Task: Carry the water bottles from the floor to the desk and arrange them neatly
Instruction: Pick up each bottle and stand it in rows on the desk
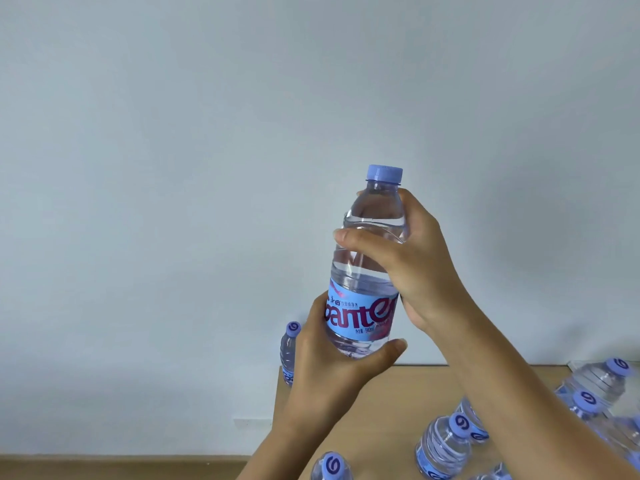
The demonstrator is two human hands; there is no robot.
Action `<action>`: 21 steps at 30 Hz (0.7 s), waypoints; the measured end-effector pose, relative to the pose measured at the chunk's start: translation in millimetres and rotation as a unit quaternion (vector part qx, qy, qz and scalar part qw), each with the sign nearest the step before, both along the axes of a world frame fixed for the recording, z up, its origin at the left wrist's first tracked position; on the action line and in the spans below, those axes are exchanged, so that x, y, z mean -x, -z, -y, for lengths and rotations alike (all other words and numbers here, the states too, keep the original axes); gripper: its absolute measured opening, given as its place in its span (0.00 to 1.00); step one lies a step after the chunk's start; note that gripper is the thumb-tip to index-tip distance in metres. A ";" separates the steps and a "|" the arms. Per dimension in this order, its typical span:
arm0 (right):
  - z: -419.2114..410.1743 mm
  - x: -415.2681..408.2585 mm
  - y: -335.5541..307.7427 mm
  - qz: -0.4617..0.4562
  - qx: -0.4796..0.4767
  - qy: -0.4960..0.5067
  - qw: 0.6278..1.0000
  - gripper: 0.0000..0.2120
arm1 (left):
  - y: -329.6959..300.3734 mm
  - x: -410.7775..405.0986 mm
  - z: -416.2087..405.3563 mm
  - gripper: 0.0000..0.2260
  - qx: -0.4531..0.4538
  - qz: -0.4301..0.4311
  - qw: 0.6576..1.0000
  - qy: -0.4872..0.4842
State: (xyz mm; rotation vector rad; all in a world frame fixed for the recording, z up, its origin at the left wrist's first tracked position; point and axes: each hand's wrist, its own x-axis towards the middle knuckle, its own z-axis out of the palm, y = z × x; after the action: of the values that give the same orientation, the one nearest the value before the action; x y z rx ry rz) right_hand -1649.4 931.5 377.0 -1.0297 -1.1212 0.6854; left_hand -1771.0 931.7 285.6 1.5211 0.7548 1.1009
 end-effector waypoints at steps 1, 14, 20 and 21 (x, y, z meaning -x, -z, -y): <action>-0.1 -1.3 -0.8 -0.005 0.004 -0.014 1.000 0.16 | -0.3 0.7 0.7 0.30 0.002 0.005 1.000 0.003; 1.1 -17.5 -2.7 -0.009 0.026 -0.141 0.990 0.26 | -2.4 10.5 -3.1 0.21 0.052 0.020 0.992 0.113; -0.1 -18.3 7.7 0.013 0.061 -0.106 0.992 0.22 | 6.1 9.5 -2.6 0.20 0.068 0.014 0.991 0.115; -0.1 -18.6 9.3 0.016 0.068 -0.098 0.993 0.20 | 8.0 9.0 -2.5 0.19 0.071 0.013 0.990 0.118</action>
State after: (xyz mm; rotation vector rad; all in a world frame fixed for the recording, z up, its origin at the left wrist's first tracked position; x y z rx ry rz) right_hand -1630.8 931.6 367.6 -1.0569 -1.2287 0.9156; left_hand -1780.0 934.2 277.6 1.4310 0.6038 0.8708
